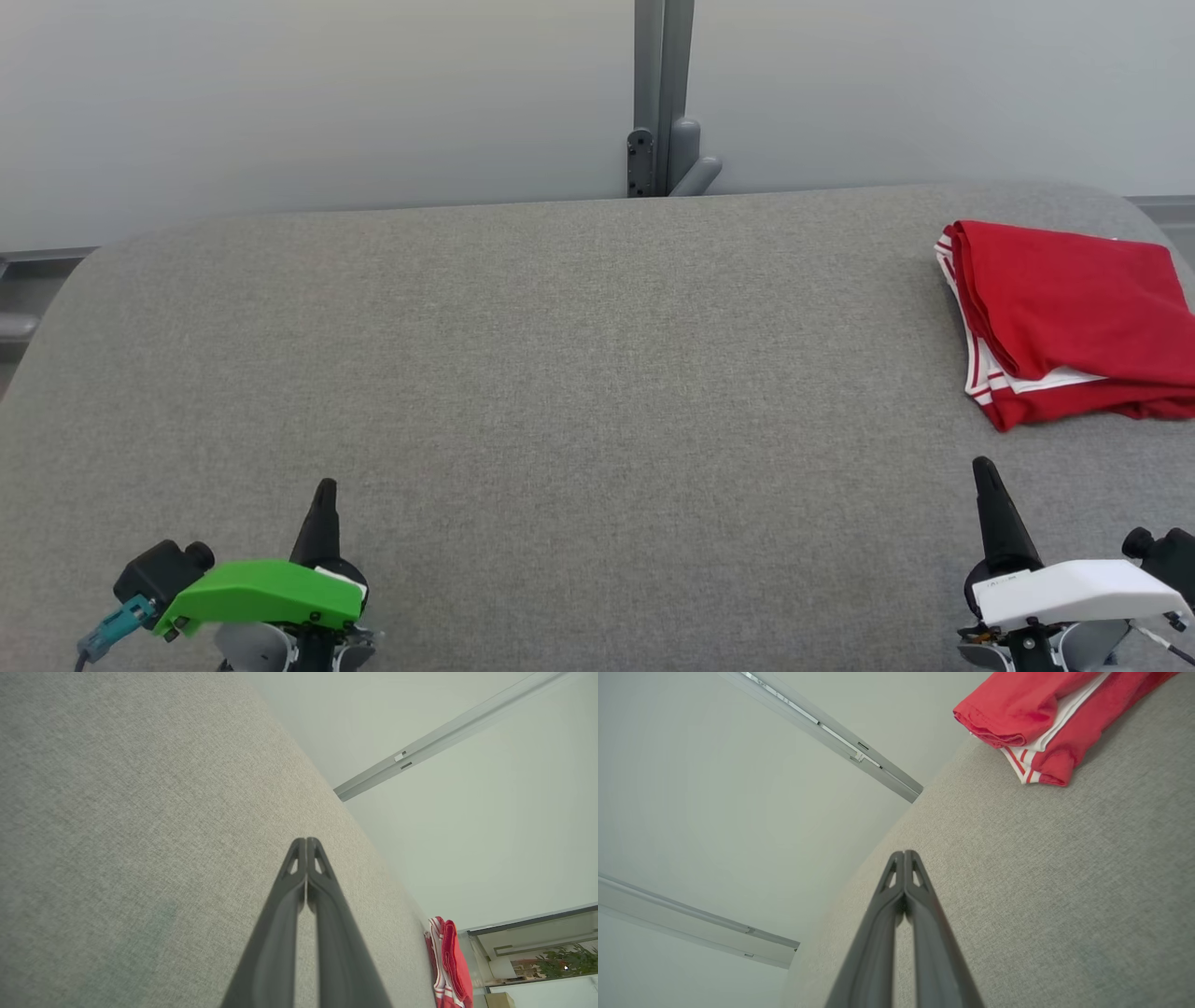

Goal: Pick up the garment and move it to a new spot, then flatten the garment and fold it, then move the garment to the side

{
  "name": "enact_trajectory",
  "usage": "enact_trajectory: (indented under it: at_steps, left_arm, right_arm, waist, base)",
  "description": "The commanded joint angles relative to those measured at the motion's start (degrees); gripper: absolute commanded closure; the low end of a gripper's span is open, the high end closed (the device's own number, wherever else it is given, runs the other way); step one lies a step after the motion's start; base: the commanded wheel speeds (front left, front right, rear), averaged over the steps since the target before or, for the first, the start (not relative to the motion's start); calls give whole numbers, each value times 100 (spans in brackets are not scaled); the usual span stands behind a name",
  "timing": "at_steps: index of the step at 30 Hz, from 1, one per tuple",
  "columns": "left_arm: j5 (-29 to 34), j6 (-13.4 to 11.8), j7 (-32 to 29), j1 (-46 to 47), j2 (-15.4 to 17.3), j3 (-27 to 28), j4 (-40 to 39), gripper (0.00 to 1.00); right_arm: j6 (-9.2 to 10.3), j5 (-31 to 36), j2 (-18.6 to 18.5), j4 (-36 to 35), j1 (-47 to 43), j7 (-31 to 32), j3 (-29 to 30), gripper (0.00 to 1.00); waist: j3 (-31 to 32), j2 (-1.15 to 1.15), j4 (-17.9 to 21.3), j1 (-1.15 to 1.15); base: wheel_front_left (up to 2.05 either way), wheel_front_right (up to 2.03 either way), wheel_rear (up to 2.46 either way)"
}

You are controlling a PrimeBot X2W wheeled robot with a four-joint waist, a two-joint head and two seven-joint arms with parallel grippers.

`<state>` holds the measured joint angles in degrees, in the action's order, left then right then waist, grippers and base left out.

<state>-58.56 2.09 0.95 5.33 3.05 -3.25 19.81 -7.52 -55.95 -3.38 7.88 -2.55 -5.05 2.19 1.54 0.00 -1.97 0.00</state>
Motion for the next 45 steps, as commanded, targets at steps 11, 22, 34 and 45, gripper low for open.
enact_trajectory:
  at_steps: [11,22,34,45]
  left_arm:
    - [-745,142,-246,242,4,211,-86,100]
    - [-1303,230,-446,321,0,360,-100,100]
    - [-1877,321,-639,389,-4,508,-112,100]
    - [-2328,401,-802,453,-8,631,-120,100]
  right_arm:
    - [1,-811,-48,-28,181,129,88,100]
    - [1,-1457,-49,-6,224,240,151,100]
    - [1,-2093,-46,17,259,345,213,100]
    - [1,-2620,-42,38,294,442,271,100]
  waist:
    - [-27,0,30,0]
    - [-53,0,60,0]
    - [-81,0,92,0]
    - [-107,0,121,0]
  base:
    - [0,0,0]
    - [0,0,0]
    - [0,0,0]
    - [0,0,0]
